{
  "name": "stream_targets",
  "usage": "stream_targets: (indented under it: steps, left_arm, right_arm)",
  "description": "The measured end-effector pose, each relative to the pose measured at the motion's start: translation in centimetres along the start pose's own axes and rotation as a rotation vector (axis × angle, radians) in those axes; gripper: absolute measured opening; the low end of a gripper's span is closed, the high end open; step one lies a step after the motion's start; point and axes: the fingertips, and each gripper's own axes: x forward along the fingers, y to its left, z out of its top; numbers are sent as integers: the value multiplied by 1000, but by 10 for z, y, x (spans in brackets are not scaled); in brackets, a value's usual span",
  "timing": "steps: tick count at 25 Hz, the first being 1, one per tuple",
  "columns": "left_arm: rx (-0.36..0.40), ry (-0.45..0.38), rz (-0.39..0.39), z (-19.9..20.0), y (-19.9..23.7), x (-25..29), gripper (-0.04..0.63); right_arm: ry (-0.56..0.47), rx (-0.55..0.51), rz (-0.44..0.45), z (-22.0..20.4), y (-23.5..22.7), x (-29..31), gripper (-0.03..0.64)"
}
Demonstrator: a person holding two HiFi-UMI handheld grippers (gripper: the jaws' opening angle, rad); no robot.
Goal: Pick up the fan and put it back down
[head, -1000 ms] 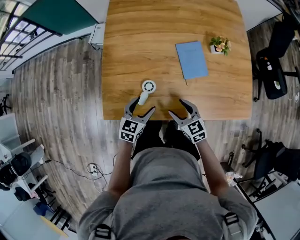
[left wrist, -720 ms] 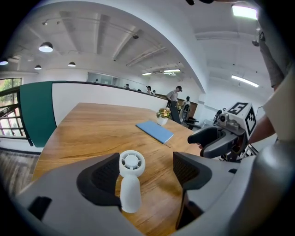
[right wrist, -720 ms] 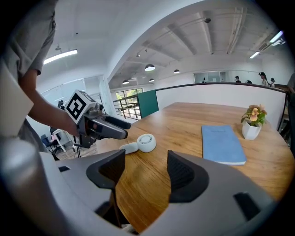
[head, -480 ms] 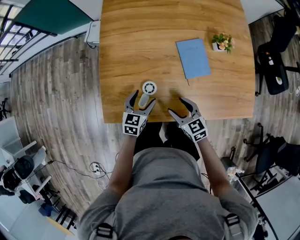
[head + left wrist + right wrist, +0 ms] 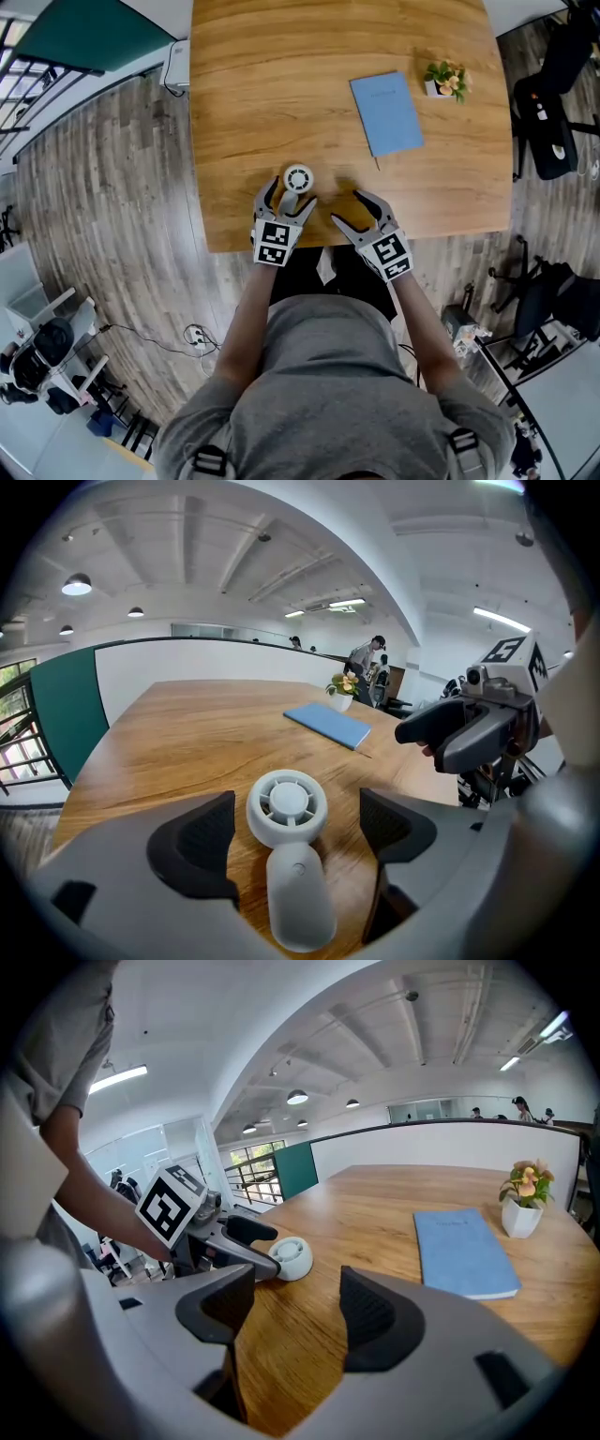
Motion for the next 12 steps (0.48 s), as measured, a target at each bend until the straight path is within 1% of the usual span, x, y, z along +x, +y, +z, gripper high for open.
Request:
stream_targets:
  steps: [4, 7, 12]
  left_arm:
    - [-6, 10, 10, -5, 5, 10, 403]
    - [-16, 24, 1, -8, 9, 18, 403]
    - [17, 46, -9, -10, 10, 27, 403]
  right_arm:
    - [-7, 14, -7, 1, -2, 5, 295]
    - [-4, 23, -15, -1, -5, 8, 295]
    - [3, 33, -18, -3, -5, 12, 296]
